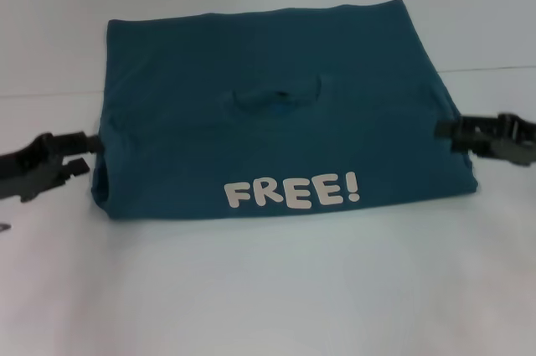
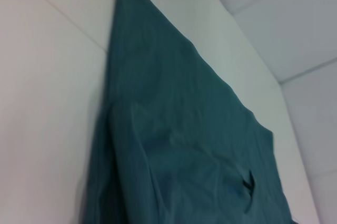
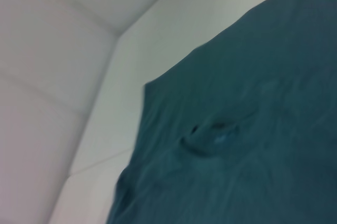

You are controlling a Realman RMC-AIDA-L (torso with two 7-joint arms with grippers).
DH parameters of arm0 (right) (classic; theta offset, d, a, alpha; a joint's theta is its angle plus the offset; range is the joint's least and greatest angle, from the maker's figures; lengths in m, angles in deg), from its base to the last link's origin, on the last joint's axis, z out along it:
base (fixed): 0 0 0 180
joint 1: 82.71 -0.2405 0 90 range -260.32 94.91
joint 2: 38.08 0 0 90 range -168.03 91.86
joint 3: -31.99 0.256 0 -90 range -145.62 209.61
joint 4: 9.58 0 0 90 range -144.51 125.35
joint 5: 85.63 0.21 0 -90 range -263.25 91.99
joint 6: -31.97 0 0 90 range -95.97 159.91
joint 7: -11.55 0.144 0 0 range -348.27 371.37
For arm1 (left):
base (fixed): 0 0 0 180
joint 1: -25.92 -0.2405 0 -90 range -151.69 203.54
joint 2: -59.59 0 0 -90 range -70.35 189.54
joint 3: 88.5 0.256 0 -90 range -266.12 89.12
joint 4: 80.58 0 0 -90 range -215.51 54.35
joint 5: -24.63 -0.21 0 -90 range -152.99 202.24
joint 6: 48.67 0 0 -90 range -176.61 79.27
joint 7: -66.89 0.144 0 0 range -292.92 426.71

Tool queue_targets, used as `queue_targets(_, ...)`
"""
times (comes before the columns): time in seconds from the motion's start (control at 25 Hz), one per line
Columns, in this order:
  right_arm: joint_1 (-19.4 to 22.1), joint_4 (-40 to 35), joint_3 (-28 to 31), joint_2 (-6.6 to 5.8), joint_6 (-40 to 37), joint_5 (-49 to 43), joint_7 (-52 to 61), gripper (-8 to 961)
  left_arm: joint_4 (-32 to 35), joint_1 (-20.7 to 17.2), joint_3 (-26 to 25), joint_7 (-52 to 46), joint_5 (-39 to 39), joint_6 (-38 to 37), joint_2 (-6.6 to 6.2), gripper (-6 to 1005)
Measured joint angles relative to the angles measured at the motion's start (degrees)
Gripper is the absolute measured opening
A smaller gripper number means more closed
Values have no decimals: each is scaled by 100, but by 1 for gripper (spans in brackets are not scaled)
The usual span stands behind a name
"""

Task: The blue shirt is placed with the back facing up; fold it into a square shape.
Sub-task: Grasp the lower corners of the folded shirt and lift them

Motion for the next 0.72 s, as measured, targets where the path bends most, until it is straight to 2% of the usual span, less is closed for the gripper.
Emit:
queue_targets(0.12,185,-14,169,-6,-526,27,-263,650,-97,-171,1,387,242,-146,55,514)
queue_targets(0.28,313,49,319,2,-911,24,-555,650,-450,-268,-59,519,291,-161,65,511)
queue_targets(0.52,333,55,345,50,-944,5,-645,650,-692,-297,-111,545,230,67,73,509)
queue_targets(0.72,286,58,348,62,-904,6,-667,650,-902,-152,-85,842,219,530,75,509)
